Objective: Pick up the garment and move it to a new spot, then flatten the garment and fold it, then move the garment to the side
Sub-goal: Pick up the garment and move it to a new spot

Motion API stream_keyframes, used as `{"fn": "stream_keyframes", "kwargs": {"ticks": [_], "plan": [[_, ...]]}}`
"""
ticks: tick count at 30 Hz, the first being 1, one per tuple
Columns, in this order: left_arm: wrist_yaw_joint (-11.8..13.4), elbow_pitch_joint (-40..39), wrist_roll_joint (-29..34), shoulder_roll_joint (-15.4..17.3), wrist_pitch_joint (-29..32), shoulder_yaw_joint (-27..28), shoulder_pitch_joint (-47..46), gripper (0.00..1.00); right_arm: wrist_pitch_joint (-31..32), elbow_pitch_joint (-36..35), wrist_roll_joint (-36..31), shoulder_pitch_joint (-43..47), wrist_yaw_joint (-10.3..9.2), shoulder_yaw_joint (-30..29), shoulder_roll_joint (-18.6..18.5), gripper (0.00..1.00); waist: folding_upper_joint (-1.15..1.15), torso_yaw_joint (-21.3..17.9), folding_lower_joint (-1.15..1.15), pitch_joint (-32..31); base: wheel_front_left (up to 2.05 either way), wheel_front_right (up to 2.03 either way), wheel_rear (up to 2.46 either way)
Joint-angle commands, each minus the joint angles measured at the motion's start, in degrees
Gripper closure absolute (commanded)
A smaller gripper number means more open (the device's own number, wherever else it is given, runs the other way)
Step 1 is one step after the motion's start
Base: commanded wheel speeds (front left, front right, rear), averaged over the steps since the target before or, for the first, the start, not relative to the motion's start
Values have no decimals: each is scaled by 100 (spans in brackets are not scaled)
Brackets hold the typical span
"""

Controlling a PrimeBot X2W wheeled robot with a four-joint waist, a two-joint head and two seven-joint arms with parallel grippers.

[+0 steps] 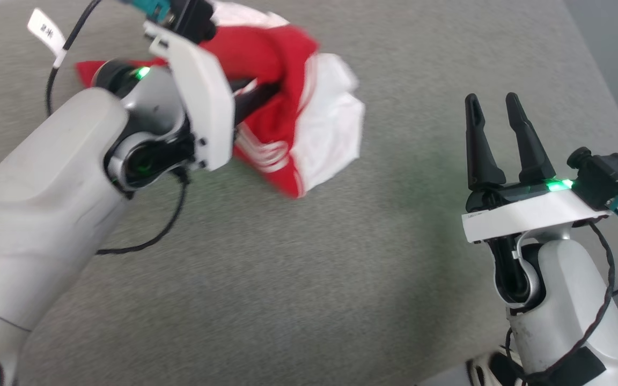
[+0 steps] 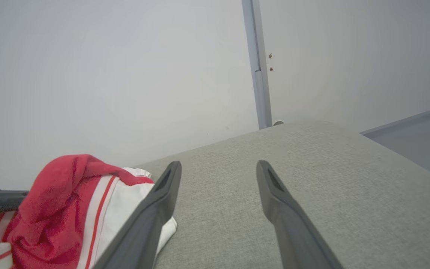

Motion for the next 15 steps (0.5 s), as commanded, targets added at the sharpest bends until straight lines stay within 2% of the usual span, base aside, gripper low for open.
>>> {"fn": "stream_keyframes", "kwargs": {"ticks": [1,6,11,15], "plan": [[-14,137,62,96,46,-107,-12,100,-28,-20,88,36,1,7,17,0,0,-272,0,167,0,0,0],[-13,597,409,406,194,-730,-109,100,-28,-75,286,97,1,58,19,0,0,-488,0,264,0,0,0],[8,876,912,644,381,-1579,-236,100,-28,-128,452,43,1,137,18,0,0,-610,0,425,0,0,0],[44,1122,1345,877,887,-2013,-203,100,-28,-175,595,-82,1,234,16,0,0,-738,0,600,0,0,0]]}}
